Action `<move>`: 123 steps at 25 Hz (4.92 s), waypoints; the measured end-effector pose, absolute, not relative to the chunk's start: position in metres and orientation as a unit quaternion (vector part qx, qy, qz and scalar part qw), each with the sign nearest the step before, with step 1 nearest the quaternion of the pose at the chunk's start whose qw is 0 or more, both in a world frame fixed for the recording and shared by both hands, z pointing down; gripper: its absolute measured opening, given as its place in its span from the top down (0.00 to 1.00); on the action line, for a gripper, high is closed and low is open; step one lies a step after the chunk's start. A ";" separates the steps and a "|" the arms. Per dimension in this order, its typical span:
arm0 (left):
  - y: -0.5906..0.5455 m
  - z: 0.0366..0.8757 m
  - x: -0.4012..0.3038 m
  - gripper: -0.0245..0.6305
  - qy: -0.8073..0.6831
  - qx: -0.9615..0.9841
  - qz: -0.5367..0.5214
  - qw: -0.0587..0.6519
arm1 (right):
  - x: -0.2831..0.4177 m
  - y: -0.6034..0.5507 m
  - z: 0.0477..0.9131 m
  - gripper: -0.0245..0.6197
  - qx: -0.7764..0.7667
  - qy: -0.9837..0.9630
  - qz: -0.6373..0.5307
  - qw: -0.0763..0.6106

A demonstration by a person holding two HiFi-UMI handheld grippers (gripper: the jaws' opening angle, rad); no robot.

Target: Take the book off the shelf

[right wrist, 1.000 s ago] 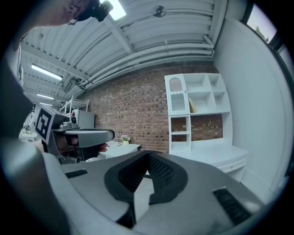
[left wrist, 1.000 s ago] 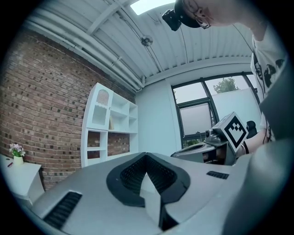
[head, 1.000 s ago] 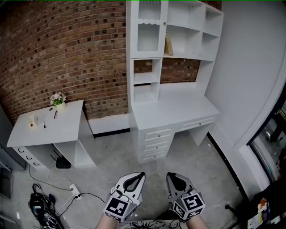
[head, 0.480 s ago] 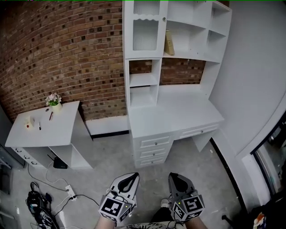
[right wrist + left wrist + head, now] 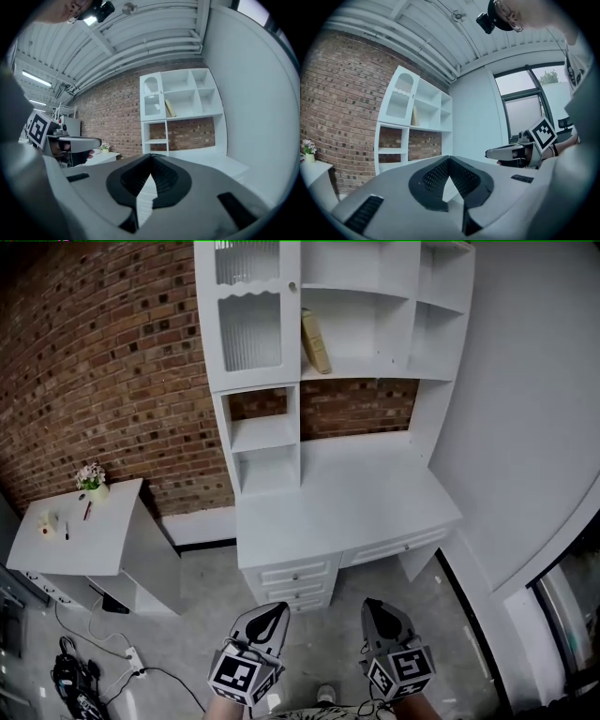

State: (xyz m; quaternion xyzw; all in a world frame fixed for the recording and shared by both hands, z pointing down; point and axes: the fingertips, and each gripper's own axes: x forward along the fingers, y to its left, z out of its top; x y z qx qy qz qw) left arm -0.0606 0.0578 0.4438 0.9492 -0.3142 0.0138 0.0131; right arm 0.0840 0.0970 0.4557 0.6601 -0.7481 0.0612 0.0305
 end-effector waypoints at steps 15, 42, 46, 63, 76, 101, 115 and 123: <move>-0.045 0.462 0.052 0.94 -0.336 0.941 0.037 0.014 | 0.198 -0.020 0.473 0.96 0.640 -0.763 0.081 0.039; -0.380 0.393 0.099 0.94 -0.382 0.923 0.001 -0.043 | 0.218 -0.388 0.380 0.96 0.585 -0.810 -0.031 0.032; -0.394 0.376 0.101 0.94 -0.401 0.914 -0.003 -0.060 | 0.224 -0.422 0.340 0.96 0.582 -0.810 -0.072 0.024; -0.441 0.355 0.102 0.94 -0.427 0.900 -0.005 -0.091 | 0.236 -0.594 0.199 0.42 0.640 -0.754 -0.132 0.056; -0.460 0.367 0.086 0.94 -0.444 0.893 0.007 -0.078 | 0.232 -0.668 0.187 0.37 0.644 -0.755 -0.080 0.097; -0.439 0.362 0.088 0.94 -0.449 0.891 -0.011 -0.071 | 0.247 -0.583 0.180 0.61 0.629 -0.751 -0.169 0.103; -0.388 0.373 0.117 0.94 -0.422 0.905 0.005 -0.057 | 0.257 -0.476 0.200 0.61 0.615 -0.759 -0.208 0.043; -0.369 0.375 0.118 0.94 -0.434 0.900 -0.006 -0.052 | 0.255 -0.420 0.240 0.61 0.611 -0.763 -0.208 0.018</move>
